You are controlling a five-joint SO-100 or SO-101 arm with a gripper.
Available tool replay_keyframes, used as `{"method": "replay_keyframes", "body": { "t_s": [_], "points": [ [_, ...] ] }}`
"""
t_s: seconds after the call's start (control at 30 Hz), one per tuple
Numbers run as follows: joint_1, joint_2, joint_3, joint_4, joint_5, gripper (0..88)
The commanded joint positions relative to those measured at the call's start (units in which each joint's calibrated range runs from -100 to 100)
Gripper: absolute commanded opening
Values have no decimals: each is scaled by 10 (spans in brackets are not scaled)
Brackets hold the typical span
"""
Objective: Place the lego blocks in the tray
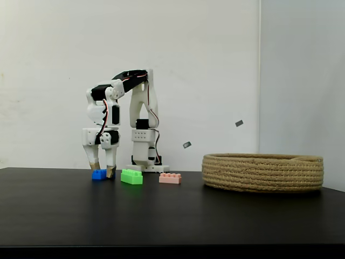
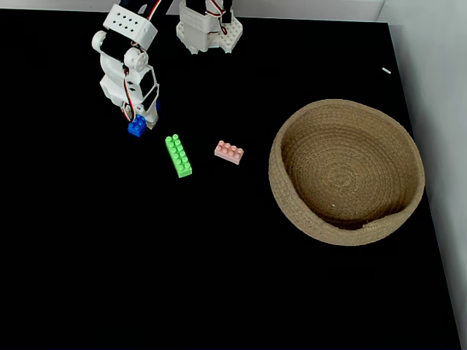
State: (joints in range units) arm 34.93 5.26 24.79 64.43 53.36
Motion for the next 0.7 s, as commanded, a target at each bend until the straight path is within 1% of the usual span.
{"method": "replay_keyframes", "body": {
  "t_s": [0.0,0.13,0.33,0.53,0.6,0.67],
  "points": [
    [-6,-50,21,-1,-3,3],
    [-27,-120,41,22,-22,2],
    [-88,-260,48,163,-63,2],
    [-246,-421,36,242,-158,2],
    [-306,-448,29,249,-191,3],
    [-363,-443,11,248,-230,35]
  ]
}}
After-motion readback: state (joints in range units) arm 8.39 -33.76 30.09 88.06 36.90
